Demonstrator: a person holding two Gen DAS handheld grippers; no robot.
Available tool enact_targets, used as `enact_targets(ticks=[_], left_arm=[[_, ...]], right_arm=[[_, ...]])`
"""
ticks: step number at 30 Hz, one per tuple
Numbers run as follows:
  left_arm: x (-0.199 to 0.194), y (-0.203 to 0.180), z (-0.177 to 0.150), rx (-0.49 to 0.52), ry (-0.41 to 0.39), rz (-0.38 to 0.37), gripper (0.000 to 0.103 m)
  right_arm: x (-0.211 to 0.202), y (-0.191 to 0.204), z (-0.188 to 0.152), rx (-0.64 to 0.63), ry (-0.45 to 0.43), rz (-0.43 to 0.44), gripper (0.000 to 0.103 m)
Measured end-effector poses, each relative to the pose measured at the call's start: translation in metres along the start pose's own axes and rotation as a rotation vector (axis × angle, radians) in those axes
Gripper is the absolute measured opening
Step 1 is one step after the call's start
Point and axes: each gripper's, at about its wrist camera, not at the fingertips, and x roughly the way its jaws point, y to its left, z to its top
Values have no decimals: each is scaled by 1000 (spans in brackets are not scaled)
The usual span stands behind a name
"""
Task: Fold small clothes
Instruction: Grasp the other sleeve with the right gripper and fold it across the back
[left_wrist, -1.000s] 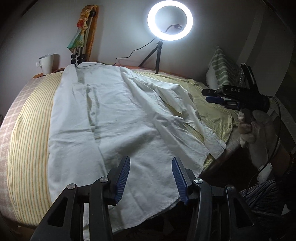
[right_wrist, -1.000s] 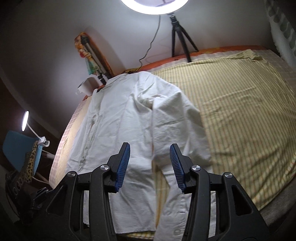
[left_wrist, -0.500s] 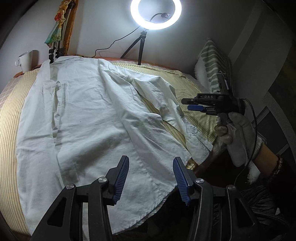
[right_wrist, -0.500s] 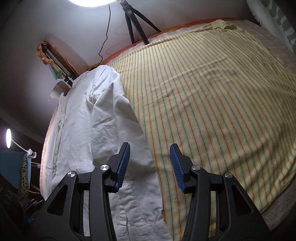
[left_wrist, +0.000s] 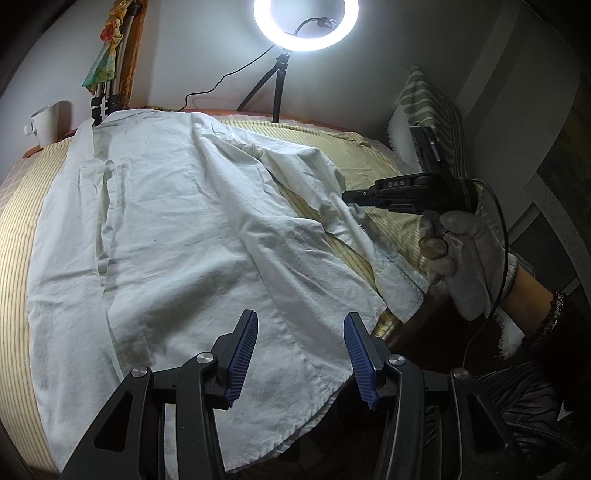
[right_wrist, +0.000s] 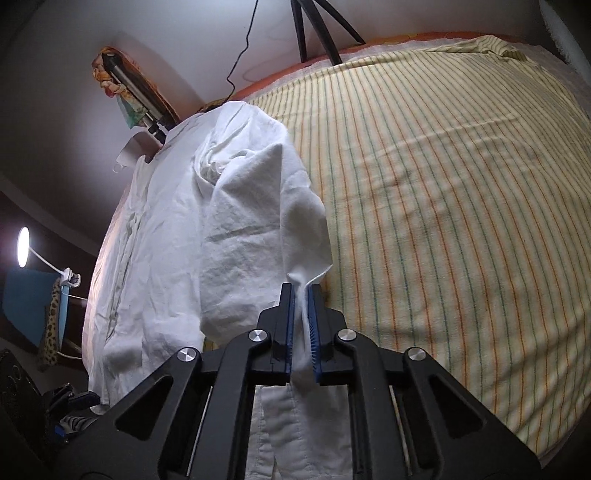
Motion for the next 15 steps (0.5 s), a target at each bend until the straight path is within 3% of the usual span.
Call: enact_targets(ticks=[8,15], left_arm=[[-7,7,-2,-12,-13,3,49],[-14,8,-4,-16,-32,6,49]], right_arm=[[-30,30,7,-3,-90,99,4],[-30,83,16,-43,-96,165,4]])
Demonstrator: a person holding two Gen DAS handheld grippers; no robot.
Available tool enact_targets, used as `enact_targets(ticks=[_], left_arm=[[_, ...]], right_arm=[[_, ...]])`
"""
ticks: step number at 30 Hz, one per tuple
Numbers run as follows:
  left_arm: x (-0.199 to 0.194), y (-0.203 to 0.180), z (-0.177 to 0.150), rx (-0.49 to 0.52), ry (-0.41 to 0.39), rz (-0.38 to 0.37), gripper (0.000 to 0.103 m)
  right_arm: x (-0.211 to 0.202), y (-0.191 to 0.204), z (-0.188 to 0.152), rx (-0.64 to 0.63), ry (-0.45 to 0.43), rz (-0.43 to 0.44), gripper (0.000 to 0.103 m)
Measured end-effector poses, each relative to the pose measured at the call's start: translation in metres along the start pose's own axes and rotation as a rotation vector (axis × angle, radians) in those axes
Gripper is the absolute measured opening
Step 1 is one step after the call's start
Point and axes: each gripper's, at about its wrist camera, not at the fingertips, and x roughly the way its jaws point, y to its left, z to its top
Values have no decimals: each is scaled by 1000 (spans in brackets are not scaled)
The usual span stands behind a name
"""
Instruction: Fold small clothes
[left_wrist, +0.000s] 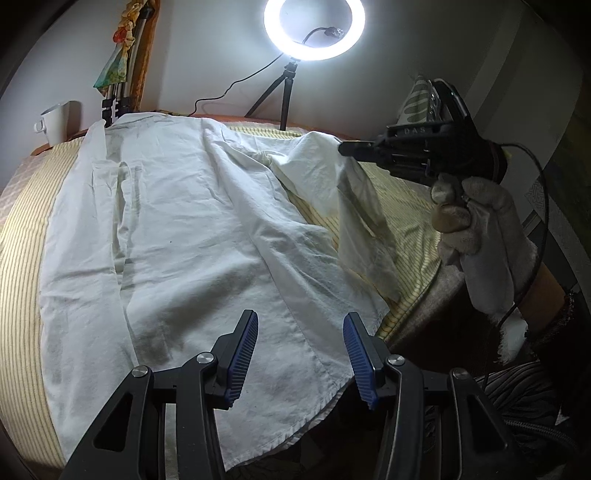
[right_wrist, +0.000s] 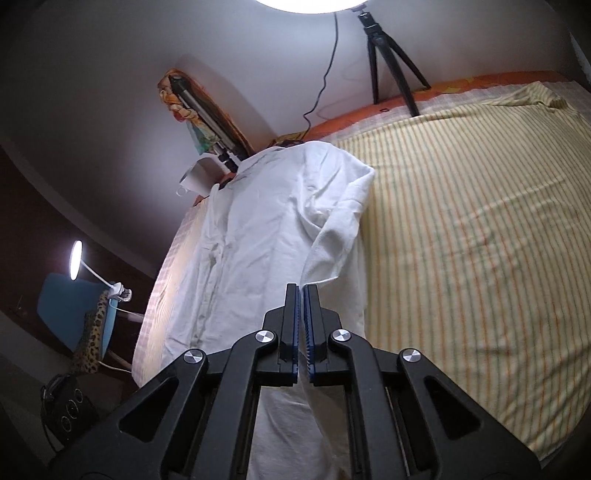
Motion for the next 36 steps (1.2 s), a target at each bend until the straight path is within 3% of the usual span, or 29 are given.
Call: enact_targets(ticks=[7,14,15,18,19,20,24,28,32,36], left_arm=[[-11,18,-2,-40,-16,16,49],[-18,34,-7,-84,-17,31,49],[-19,35,-7,-86,-19,32,49],[-21,36,-7,-87,-20,31,49],[-21,36,-7,-86,-20,30,49],[-21,37,-6,-85,-20,29,49],[-18,34,-5,-71,-16,21,49],[-15,31,-5,-57,-11,18,49],[-11,32,-4,-74,-4,14,49],[-8,34,-3,-85,-2,17,49]], right_arm=[[49,62,-11,-97,106,30,4],[98,83,-35,-125,280,62,9],[98,85,-37,-135,290,65,11],[86,86,-38,-166,283,81,34],[80,84,-37,-165,272,87,45],[70,80,-37,-161,252,95,48],[36,59,-31,-145,175,59,48],[13,13,-37,-87,134,-58,51],[13,-28,-43,-6,149,-141,55],[23,-43,-45,-23,167,-204,55]])
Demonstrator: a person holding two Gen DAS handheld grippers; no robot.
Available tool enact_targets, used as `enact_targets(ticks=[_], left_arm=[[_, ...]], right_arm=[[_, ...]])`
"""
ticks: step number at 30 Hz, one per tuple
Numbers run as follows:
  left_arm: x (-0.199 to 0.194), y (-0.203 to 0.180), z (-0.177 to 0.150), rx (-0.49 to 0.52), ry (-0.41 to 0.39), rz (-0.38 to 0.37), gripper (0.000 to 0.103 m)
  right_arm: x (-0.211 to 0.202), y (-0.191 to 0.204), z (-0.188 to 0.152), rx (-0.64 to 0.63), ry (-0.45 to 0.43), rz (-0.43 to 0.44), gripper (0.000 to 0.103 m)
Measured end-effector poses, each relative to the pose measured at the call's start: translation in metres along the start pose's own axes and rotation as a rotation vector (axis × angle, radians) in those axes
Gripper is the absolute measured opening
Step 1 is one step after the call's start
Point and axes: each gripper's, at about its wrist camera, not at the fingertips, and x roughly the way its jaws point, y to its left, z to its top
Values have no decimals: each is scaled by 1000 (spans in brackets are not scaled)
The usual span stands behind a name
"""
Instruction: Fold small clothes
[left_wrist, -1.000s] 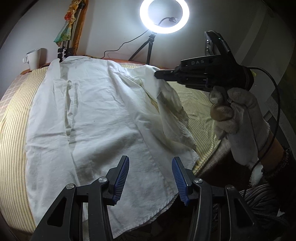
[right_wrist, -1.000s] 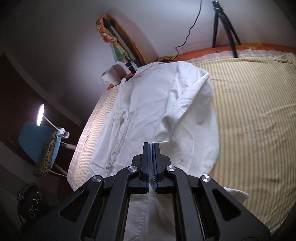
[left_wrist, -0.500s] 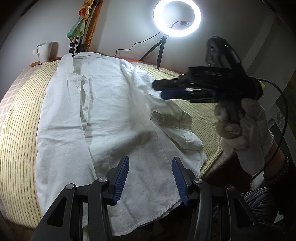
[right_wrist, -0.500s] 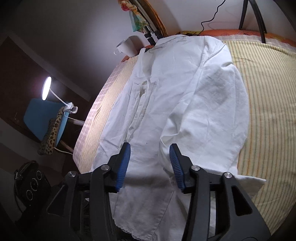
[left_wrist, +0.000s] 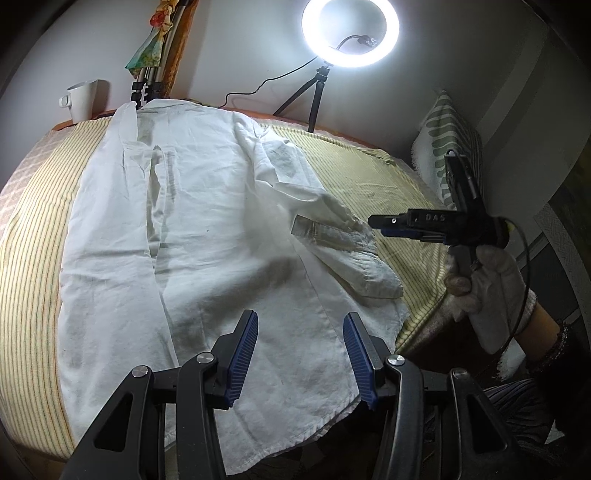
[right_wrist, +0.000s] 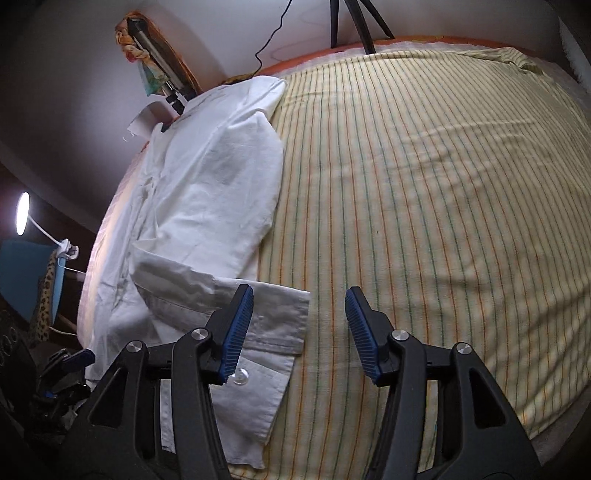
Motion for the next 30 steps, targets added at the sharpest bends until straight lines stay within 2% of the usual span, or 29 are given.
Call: enact_targets(ticks=[5,7,9,10,11,16,23,27,30], left_arm=[[2,5,3,-31,-2,-2,49],[2,6,4,-35,-5,3,49],[1,7,4,-34,-7,9,49],[1,7,4,-33,-8,10,49],[1,7,4,-34,-9,11,49],[-3,11,6,-42,-22,7,49],[-18,30,10,-113,-62,-7,49],[-29,53,12,-215,-93,-13,49],[-34,70,11,-291,-112,-1,49]], right_arm=[[16,9,1,-70,-10,-10,55],[19,12,0,-95,-18,12,55],[19,15,-3,-110,-27,21,42],[20,16,-4,-123,-16,29,24],[20,19,-6,-135,-10,26,10],[0,37,-11,-210,-46,64,7],[-48,89,-20,-294,-125,237,6],[-43,130,-37,-370,-78,336,6],[-25,163,-58,-442,12,392,6]])
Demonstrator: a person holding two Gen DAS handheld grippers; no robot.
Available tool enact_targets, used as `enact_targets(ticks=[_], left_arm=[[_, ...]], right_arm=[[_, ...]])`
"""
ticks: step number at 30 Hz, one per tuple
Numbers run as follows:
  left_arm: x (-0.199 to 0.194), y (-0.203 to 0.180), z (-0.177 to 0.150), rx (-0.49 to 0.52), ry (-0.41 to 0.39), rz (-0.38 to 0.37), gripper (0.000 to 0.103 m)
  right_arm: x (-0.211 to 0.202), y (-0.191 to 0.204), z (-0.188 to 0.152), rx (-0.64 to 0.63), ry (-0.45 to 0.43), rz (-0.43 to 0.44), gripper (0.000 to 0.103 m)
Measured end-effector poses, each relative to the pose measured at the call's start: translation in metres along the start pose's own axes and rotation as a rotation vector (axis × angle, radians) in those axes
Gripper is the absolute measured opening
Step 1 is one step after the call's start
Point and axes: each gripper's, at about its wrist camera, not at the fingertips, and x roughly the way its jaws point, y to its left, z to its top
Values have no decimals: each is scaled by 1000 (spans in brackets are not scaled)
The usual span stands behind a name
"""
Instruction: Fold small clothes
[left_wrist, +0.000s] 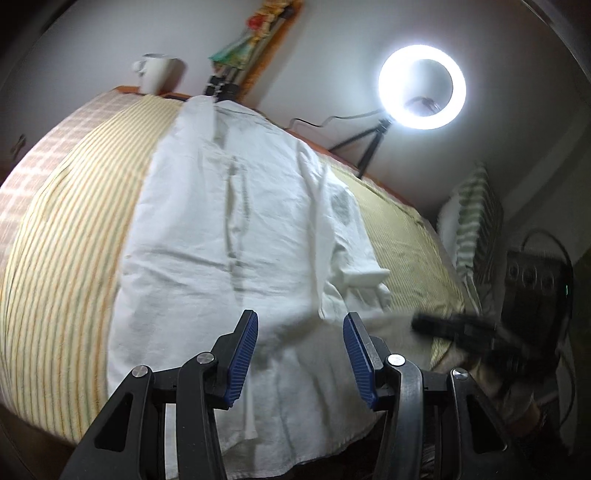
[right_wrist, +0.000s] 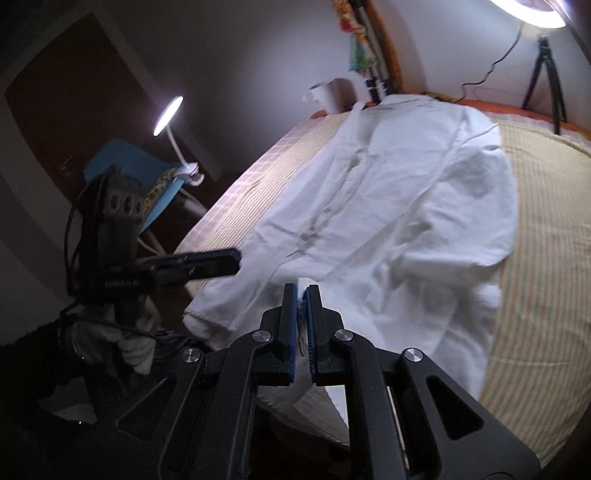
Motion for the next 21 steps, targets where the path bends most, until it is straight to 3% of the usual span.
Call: enact_targets(ticks=[1,3,5,8,10,12,17,19,21], left_arm=[[0,4,1,-18,1,-1,49],[2,9,0,-42,11,-11,49],[6,9,-2,-41,28,-22,49],[15,1,-9,-8,68,-37,49],[23,-6,-14,14,104,-56,49],[32,-13,-22,36,142,-66,49],[51,-22,-37,62,212,-64,49],[57,-23,-40,57,231,-77,44],[62,-23,-42,50,250,-92,28]], right_arm=[[8,7,-3,-13,32,11,8],[22,16,-7,-52,97,11,22],[22,18,-10,-65,106,28,46],[8,1,-8,-11,61,37,47],[-3,-20,-4,56,18,-5,47],[-14,-51,-2,151,-15,-86,47],[-17,-117,-4,408,-37,-104,47],[-8,-129,-4,458,-17,-72,47],[2,-131,-3,468,5,-76,47]])
